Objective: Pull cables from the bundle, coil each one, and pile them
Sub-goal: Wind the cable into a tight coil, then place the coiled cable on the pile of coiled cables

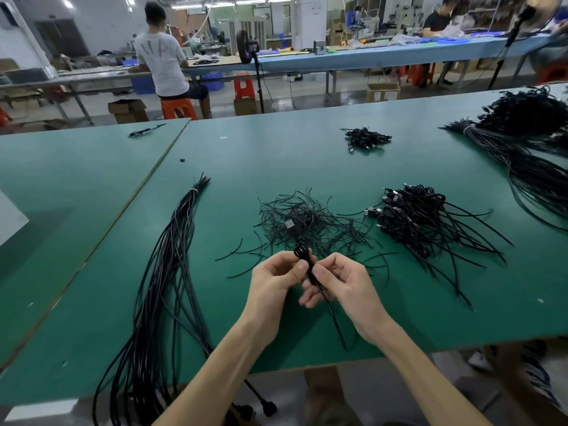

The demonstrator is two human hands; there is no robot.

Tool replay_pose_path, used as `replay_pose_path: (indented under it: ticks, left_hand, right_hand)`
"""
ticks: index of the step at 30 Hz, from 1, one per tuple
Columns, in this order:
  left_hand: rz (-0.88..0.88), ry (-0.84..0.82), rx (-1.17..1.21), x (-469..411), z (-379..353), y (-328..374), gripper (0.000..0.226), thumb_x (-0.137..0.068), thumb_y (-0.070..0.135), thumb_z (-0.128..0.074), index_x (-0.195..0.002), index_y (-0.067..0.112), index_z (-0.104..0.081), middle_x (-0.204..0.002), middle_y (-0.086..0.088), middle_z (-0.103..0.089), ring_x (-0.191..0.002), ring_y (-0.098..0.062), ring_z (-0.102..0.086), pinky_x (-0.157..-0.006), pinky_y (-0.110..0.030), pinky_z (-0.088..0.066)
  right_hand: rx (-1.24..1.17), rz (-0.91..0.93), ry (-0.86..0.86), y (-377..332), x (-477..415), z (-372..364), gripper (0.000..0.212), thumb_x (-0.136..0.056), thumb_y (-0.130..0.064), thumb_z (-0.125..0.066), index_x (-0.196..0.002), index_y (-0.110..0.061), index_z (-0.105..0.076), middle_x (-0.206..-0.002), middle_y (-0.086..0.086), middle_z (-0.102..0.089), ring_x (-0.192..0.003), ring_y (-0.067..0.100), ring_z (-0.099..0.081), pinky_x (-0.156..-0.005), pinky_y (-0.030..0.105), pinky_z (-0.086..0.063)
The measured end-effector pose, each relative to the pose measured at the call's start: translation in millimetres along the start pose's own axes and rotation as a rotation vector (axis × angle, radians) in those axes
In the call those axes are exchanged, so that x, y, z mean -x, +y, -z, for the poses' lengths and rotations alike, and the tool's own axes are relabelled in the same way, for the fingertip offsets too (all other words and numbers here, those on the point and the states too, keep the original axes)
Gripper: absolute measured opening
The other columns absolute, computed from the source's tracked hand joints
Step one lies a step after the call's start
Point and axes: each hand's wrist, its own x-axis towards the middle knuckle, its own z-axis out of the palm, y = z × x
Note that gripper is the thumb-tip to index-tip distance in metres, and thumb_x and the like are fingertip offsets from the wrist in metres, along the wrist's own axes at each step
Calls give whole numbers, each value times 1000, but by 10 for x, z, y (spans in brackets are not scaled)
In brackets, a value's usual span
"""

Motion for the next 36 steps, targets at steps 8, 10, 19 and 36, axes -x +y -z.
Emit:
replay_pose_path:
  ticks: [8, 10, 19, 36]
  left_hand:
    - [56, -117, -5, -101, 113, 68, 19, -77, 0, -78, -90, 1, -63, -88, -13, -65, -83, -23, -62, -91, -35, -50]
    - [67, -171, -16, -115, 148, 109, 21, -75, 6, -83, -90, 3, -69, -90, -15, -63, -86, -25, -61, -95, -37, -47]
    - [128, -216, -77, -155, 192, 154, 35, -63, 20, -89, -94, 8, -80, -86, -7, -72, -90, -19, -69, -95, -32, -48]
    - [216, -68, -125, -663, -391, 479, 49, -89, 15, -78, -124, -14, -62, -74, -3, -64, -64, -10, -62, -66, -20, -56]
  right_hand:
    - [-7, -98, -146, -19, 0, 64, 18, -105, -16, -56, -96, -1, -55, -77, 18, -64, -49, 31, -62, -48, 33, -51]
    - [6, -111, -178, -28, 2, 69, 20, -105, -20, -55, -96, -1, -55, -75, 16, -63, -46, 28, -60, -45, 30, -48]
    - [0, -117, -204, -26, 10, 81, 21, -104, -25, -57, -89, -11, -56, -72, 13, -61, -43, 21, -52, -44, 25, -45]
    - [257, -110, -61, 4, -10, -71, 20, -105, -21, -57, -102, -3, -64, -71, 10, -71, -53, 24, -62, -46, 29, -48]
